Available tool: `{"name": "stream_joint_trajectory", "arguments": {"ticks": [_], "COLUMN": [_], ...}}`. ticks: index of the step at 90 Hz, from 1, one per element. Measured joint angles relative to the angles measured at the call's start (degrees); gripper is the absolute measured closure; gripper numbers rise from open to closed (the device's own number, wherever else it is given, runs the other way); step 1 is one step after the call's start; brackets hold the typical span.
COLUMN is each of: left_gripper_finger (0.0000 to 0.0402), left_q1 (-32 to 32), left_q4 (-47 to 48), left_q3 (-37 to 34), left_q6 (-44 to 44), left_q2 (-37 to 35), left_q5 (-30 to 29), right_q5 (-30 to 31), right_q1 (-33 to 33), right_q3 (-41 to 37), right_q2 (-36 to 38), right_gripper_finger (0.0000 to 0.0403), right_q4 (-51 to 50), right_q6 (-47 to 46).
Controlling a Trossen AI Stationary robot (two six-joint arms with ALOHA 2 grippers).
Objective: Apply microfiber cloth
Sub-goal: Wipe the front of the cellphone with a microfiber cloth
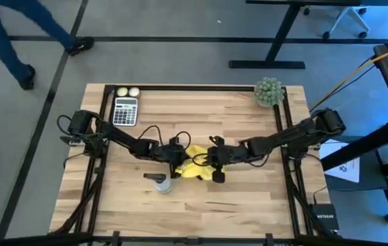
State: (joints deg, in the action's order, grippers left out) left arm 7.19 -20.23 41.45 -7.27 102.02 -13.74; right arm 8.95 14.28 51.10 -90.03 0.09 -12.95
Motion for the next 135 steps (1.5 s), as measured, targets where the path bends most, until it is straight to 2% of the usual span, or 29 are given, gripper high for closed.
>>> {"name": "stream_joint_trajectory", "arguments": {"ticks": [14, 32, 47, 58, 63, 73, 81, 91, 96, 105, 116, 135], "left_gripper_finger": [0.0387, 0.0387, 0.0387, 0.0387, 0.0387, 0.0387, 0.0387, 0.0387, 0.0387, 0.0387, 0.0387, 0.0387], "left_q1": [-0.88, -0.99, -1.46, -1.67, -1.66, -1.60, -1.61, -1.62, -1.62, -1.62, -1.62, -1.56], "left_q4": [-1.25, -3.36, -3.26, -3.34, -3.63, -4.50, -5.57, -5.90, -5.90, -5.85, -5.76, -5.56], "left_q3": [0.09, 0.28, 0.39, 0.35, 0.26, 0.12, 0.02, 0.02, 0.02, 0.02, 0.02, 0.09], "left_q6": [-1.24, -1.59, -2.22, -2.60, -2.60, -2.60, -2.63, -2.86, -2.86, -2.96, -2.99, -3.01], "left_q2": [1.56, 4.89, 6.08, 6.20, 6.23, 6.34, 6.43, 6.49, 6.49, 6.49, 6.49, 6.49], "left_q5": [3.32, 3.71, 4.43, 4.48, 4.39, 4.37, 4.45, 4.48, 4.48, 4.51, 4.52, 4.97], "right_q5": [2.13, -1.18, -5.72, -9.35, -8.95, -1.75, 3.07, 2.62, 1.54, 1.21, -1.96, -11.10], "right_q1": [-1.36, -1.90, 0.12, 2.22, 2.47, 2.24, 1.54, -0.01, -0.62, -0.80, 0.23, 3.18], "right_q3": [-0.11, -0.12, 0.41, 0.09, -0.12, 1.04, 0.97, 0.79, 0.88, 0.76, 1.28, 0.80], "right_q2": [-6.22, -15.30, -14.05, -9.20, -6.66, -2.95, -4.20, -10.01, -13.12, -17.94, -18.30, -10.94], "right_gripper_finger": [0.0394, 0.0394, 0.0394, 0.0394, 0.0394, 0.0394, 0.0394, 0.0394, 0.0394, 0.0394, 0.0394, 0.0394], "right_q4": [4.82, 6.52, -3.84, -13.97, -17.08, -7.01, 3.37, 12.74, 13.84, 10.43, 6.86, -7.33], "right_q6": [-0.23, -4.12, -7.66, -8.64, -8.86, -7.48, -4.51, -3.53, -4.24, -7.09, -10.56, -11.18]}}
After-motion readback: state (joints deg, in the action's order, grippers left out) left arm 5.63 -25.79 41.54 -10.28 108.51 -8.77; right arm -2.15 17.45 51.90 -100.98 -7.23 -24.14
